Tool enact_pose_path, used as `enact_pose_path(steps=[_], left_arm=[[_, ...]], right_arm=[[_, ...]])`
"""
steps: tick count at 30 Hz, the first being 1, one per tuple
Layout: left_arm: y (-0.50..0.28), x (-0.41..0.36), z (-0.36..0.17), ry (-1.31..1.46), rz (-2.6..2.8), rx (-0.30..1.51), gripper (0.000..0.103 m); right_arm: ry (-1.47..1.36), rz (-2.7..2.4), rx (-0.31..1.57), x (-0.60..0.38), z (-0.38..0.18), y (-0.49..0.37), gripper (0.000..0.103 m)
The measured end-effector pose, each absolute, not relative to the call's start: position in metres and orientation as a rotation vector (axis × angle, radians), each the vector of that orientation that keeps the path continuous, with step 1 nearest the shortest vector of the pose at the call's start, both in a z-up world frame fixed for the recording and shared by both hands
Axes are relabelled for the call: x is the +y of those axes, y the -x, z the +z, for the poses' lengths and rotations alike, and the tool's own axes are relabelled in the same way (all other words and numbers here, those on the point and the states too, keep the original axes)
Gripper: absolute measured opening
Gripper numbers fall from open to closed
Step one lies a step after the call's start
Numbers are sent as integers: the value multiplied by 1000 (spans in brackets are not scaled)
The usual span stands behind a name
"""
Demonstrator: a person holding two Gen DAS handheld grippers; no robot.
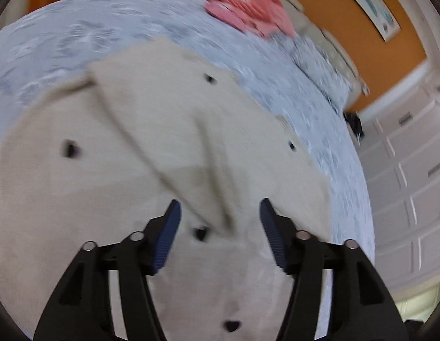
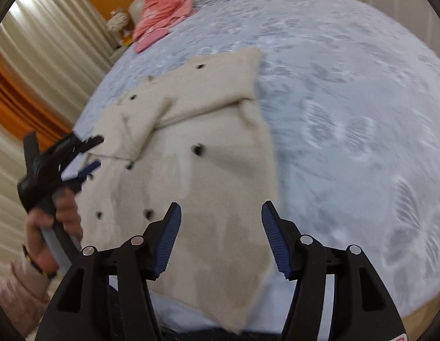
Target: Fold small clothes
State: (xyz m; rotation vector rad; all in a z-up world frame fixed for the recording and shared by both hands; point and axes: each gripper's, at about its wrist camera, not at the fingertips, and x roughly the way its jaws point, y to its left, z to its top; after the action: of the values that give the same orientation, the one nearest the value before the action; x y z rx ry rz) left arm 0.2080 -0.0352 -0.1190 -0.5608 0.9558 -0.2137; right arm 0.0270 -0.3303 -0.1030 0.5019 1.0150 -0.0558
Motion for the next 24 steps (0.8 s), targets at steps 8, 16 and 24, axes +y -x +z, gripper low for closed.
enact_pose_path(steps=[8,16,24], left_arm=[[-253,68,-109,729,-46,903,67],[-311,100,-143,846,16,986,71],[-324,114,-165,951,68,1015,63]], right_arm=[[-367,108,994,-247,-88,-158,66],[-53,166,1110,-140,-127,-279,73],[-334,158,856,-217,-53,-292,7]])
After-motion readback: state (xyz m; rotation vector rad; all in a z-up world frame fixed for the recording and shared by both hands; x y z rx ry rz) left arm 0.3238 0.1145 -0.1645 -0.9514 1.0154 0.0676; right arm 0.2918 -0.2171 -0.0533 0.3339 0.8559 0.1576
